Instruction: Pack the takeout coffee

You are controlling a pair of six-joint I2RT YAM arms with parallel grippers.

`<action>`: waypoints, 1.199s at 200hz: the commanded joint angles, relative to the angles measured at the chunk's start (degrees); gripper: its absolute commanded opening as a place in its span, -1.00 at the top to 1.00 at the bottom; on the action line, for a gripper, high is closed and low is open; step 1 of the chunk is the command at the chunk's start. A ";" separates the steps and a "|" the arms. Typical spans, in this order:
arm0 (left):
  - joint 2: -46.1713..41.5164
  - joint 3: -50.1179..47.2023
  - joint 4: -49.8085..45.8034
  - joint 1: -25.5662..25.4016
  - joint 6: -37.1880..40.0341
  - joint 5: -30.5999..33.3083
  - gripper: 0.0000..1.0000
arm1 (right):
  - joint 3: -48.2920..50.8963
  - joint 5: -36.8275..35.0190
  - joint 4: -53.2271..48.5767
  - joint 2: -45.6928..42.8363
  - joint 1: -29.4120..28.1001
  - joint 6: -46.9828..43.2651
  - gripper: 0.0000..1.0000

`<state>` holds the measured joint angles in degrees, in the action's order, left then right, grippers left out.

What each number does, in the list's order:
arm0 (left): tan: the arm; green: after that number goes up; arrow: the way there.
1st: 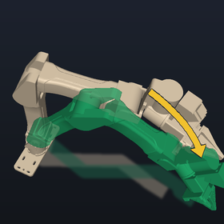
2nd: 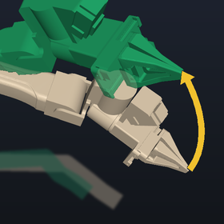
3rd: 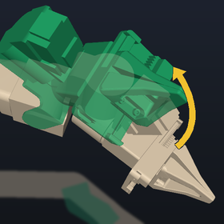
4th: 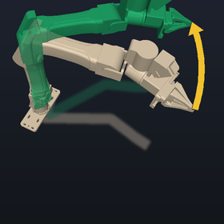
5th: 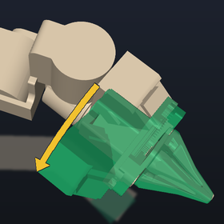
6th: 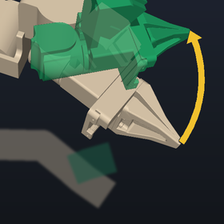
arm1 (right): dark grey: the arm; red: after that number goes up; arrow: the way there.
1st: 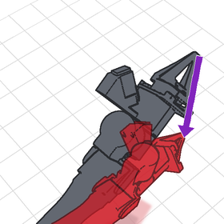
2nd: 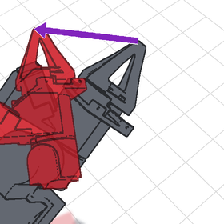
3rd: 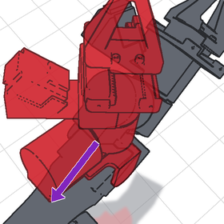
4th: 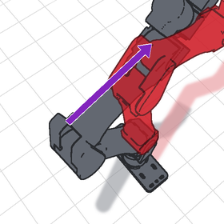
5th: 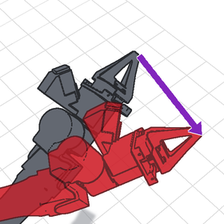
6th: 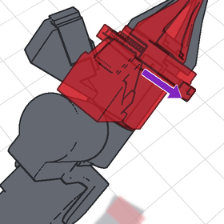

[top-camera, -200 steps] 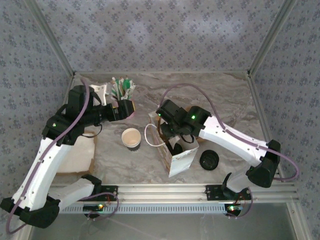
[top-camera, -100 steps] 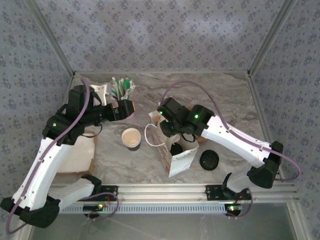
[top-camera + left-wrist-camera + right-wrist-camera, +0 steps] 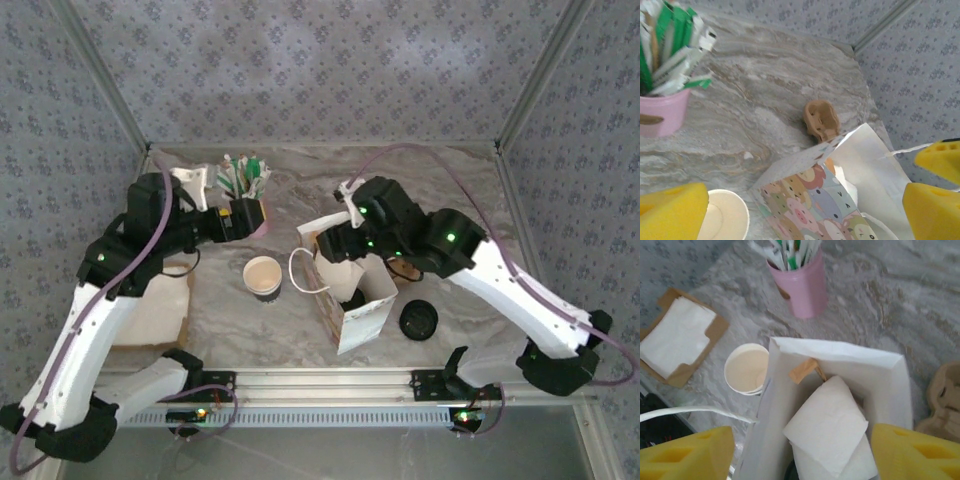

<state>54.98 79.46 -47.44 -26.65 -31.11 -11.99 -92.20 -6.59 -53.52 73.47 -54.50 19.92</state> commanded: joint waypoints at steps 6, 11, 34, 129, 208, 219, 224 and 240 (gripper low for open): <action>-5.41 2.43 0.77 -0.10 2.71 8.72 -0.99 | -0.62 0.30 3.52 -4.62 0.94 -2.45 -0.76; -6.43 2.17 0.82 -0.15 2.87 10.07 -0.99 | -0.23 -0.31 3.83 -5.58 1.15 -2.79 -0.81; -11.20 0.37 1.43 -0.14 3.23 15.30 -0.99 | 2.12 -2.70 5.59 -10.31 1.90 -4.88 -1.00; -27.88 -12.34 -0.15 -0.13 -1.19 34.11 -0.99 | 13.85 -18.08 6.70 -27.00 4.21 -8.97 -0.99; -27.55 -28.09 -2.30 0.10 -6.40 46.98 -0.99 | 30.58 -19.83 12.57 -35.18 20.23 -14.06 -0.99; -28.54 -30.57 -0.46 0.49 -5.38 48.33 -0.99 | 33.02 -18.46 14.41 -35.71 24.00 -13.90 -1.00; -28.77 -31.66 0.46 0.87 -4.88 48.85 -0.99 | 34.10 -17.77 15.28 -35.89 25.78 -13.77 -1.00; -28.02 -34.63 3.61 3.16 -2.52 48.92 -0.99 | 37.20 -15.33 18.65 -36.40 31.84 -13.20 -1.00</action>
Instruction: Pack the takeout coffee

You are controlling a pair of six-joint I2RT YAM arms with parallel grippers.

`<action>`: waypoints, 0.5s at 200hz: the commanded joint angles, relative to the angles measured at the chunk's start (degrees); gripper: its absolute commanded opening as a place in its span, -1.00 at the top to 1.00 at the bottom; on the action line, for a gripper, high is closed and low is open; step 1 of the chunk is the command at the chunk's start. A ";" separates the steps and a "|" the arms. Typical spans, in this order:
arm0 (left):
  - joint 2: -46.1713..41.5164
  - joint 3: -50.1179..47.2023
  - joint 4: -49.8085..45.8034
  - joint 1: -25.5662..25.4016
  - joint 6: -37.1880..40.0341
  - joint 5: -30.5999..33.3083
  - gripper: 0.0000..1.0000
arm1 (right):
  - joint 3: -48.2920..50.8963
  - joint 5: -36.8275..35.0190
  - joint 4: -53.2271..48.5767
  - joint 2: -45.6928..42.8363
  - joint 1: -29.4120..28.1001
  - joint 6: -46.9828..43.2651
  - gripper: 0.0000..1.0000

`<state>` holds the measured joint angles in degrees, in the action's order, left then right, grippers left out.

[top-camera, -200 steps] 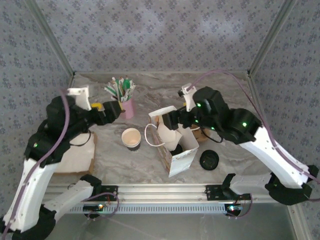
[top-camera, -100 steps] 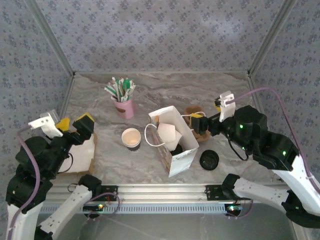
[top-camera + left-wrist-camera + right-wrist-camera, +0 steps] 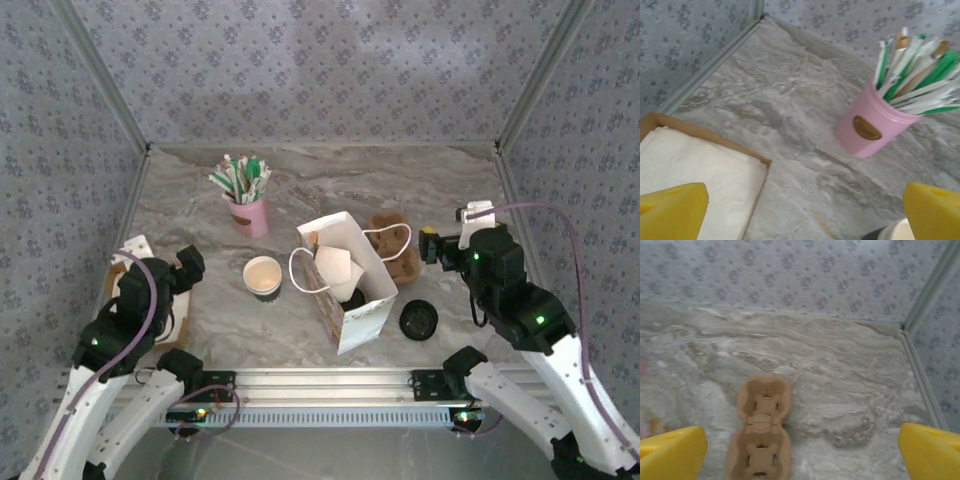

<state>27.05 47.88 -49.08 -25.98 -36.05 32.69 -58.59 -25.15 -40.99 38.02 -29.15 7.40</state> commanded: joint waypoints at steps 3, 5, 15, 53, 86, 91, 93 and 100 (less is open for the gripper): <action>0.21 -3.60 5.79 3.15 2.47 4.12 -0.99 | 4.26 3.66 6.33 -1.00 7.31 -0.52 -1.00; 0.44 -3.92 6.13 3.68 2.54 3.96 -0.99 | 4.60 3.98 7.08 -1.06 8.26 -0.43 -1.00; 1.73 -5.63 8.63 6.63 3.30 1.33 -0.99 | 6.65 6.26 10.40 -1.42 12.00 -0.24 -1.00; 6.61 -13.15 20.12 20.69 6.87 -9.73 -0.99 | 15.07 15.08 21.10 -1.50 24.44 4.47 -1.00; 8.48 -21.63 34.87 27.98 12.70 -18.86 -0.99 | 23.52 16.37 31.44 -0.54 29.39 9.15 -1.00; 8.75 -23.00 37.40 28.11 13.91 -19.33 -0.99 | 24.79 15.49 33.20 -0.26 29.64 9.08 -1.00; 8.82 -23.53 38.47 28.16 14.37 -19.48 -0.99 | 25.24 15.15 33.90 -0.13 29.66 9.16 -1.00; 9.13 -25.29 42.10 28.14 16.63 -20.36 -0.99 | 26.82 14.22 36.10 0.31 29.76 9.37 -1.00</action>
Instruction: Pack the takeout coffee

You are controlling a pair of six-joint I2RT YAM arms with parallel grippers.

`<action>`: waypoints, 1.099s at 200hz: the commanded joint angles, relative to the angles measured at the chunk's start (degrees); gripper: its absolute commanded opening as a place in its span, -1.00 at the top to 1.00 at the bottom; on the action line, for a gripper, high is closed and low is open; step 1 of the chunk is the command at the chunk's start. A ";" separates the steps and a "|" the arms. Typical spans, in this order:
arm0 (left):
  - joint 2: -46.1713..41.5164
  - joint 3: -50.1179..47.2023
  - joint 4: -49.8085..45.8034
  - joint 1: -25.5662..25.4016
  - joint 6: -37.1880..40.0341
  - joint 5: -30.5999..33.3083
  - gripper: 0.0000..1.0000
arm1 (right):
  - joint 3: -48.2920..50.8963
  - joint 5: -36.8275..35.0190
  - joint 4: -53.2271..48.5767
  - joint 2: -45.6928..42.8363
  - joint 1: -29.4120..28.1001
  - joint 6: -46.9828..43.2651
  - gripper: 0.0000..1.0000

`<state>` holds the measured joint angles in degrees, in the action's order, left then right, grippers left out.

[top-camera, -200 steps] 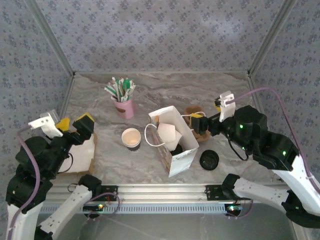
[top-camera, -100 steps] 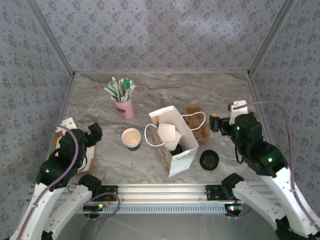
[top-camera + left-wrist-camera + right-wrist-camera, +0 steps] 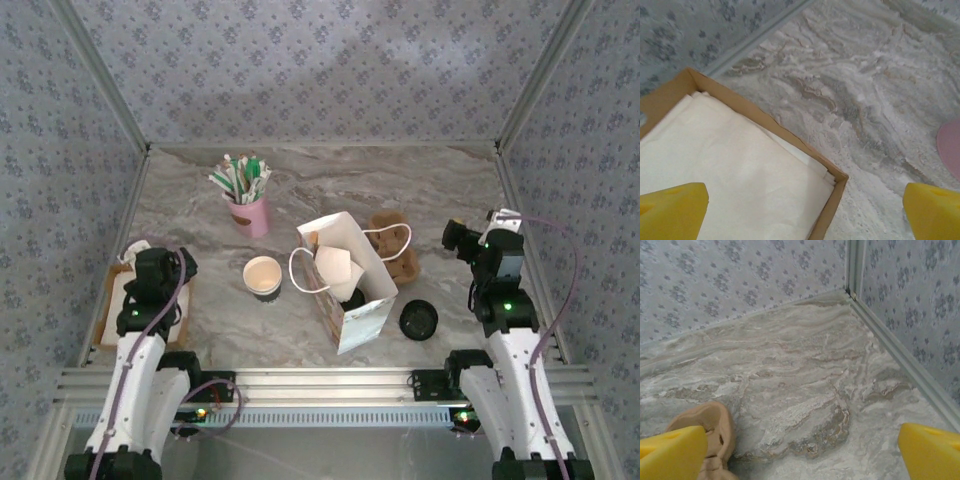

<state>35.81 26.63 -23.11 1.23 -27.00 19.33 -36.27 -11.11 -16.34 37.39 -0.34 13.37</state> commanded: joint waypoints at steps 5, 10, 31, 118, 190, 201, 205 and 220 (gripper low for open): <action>0.60 -5.26 18.53 0.88 9.32 -7.50 -0.99 | 5.85 -0.94 13.36 1.23 0.93 3.35 -1.00; 0.86 -6.32 20.97 0.91 11.41 -8.32 -0.99 | 6.86 -1.86 15.04 1.64 0.93 3.17 -1.00; 3.09 -8.98 26.91 0.97 16.22 -7.97 -1.00 | 10.37 -3.90 20.51 4.45 0.88 2.81 -1.00; 34.00 -1.19 43.35 1.93 19.61 -8.80 -0.99 | 13.99 -9.85 37.65 23.82 1.32 -0.85 -1.00; 47.08 1.05 58.69 2.05 21.32 -14.01 -0.99 | 15.22 -10.26 54.46 37.99 2.83 -4.57 -1.00; 48.86 1.47 59.26 2.05 21.73 -14.52 -0.99 | 16.57 -9.90 57.59 39.40 2.85 -4.62 -1.00; 48.93 1.61 59.00 1.77 22.41 -15.29 -0.99 | 17.02 -9.57 59.11 39.82 2.65 -5.37 -1.00; 49.61 -0.70 63.88 0.59 24.24 -16.56 -0.99 | 18.78 -9.32 63.23 39.98 1.26 -7.39 -0.99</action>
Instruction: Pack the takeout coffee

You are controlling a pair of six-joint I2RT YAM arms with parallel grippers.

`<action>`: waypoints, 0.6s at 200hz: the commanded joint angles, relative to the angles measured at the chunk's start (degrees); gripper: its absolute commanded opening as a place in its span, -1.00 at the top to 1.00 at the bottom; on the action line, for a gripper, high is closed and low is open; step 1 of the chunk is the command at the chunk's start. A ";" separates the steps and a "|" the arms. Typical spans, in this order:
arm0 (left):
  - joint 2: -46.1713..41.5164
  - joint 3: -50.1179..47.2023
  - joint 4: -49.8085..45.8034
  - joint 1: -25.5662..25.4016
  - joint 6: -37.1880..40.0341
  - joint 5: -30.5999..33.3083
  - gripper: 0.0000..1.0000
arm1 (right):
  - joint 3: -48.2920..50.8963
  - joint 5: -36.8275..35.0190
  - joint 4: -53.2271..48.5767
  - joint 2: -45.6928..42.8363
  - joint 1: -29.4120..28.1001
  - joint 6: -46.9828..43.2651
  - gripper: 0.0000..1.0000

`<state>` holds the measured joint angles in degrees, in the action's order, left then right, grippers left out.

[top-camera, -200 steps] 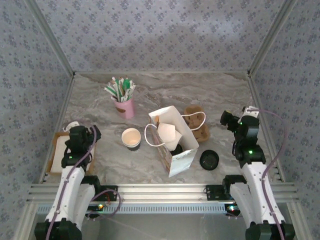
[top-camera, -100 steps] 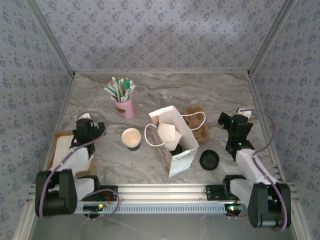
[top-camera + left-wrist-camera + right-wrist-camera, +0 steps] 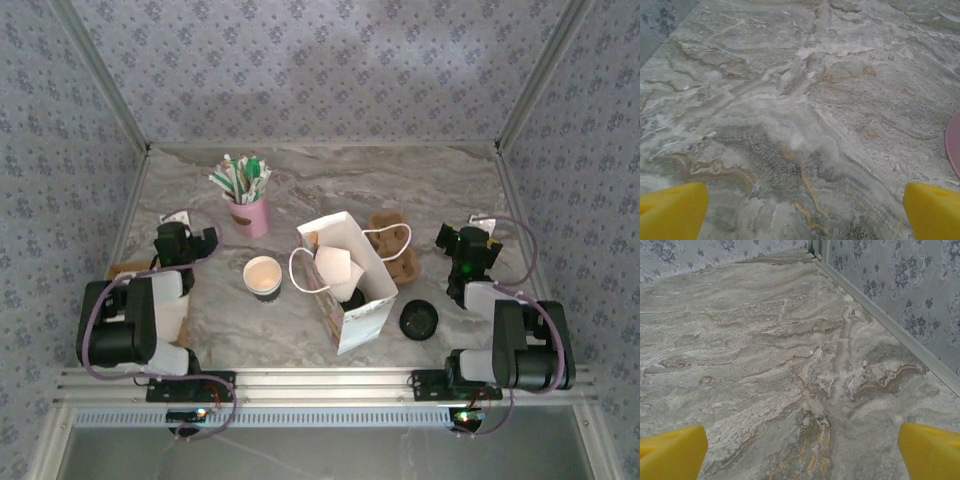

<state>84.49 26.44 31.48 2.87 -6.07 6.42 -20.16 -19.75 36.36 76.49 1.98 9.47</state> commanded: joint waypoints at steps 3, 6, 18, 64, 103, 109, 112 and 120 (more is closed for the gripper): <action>0.86 -1.10 10.35 -1.23 3.53 -3.62 -0.99 | 2.91 -0.86 11.02 1.06 -1.26 -3.72 -0.99; 0.92 -1.58 11.09 -1.35 3.67 -3.49 -0.99 | 3.19 -1.04 11.59 1.13 -1.54 -3.88 -0.99; 0.37 -2.38 12.07 -1.60 3.62 -2.77 -0.99 | 4.01 -1.09 13.88 1.55 -2.03 -4.73 -0.99; -0.99 -7.87 20.76 -2.61 4.78 -2.26 -0.99 | 9.87 0.85 26.57 3.10 -4.41 -8.62 -0.99; 2.32 -11.87 31.03 -2.53 6.66 -7.52 -0.99 | 9.82 5.59 36.20 12.78 -5.67 -13.46 -0.99; 2.63 -11.02 29.62 -2.57 6.73 -7.56 -0.99 | 8.99 4.55 36.70 13.91 -5.97 -13.89 -0.99; 2.41 -10.44 28.17 -2.54 6.69 -7.58 -0.99 | 8.65 3.93 35.78 13.73 -6.16 -13.94 -0.99; 2.03 -8.86 24.86 -2.54 6.60 -7.32 -0.99 | 7.24 3.41 30.73 12.23 -6.26 -13.43 -0.99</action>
<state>86.37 14.28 55.66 0.47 -0.78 1.54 -9.85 -16.60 65.84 88.86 -3.64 -1.15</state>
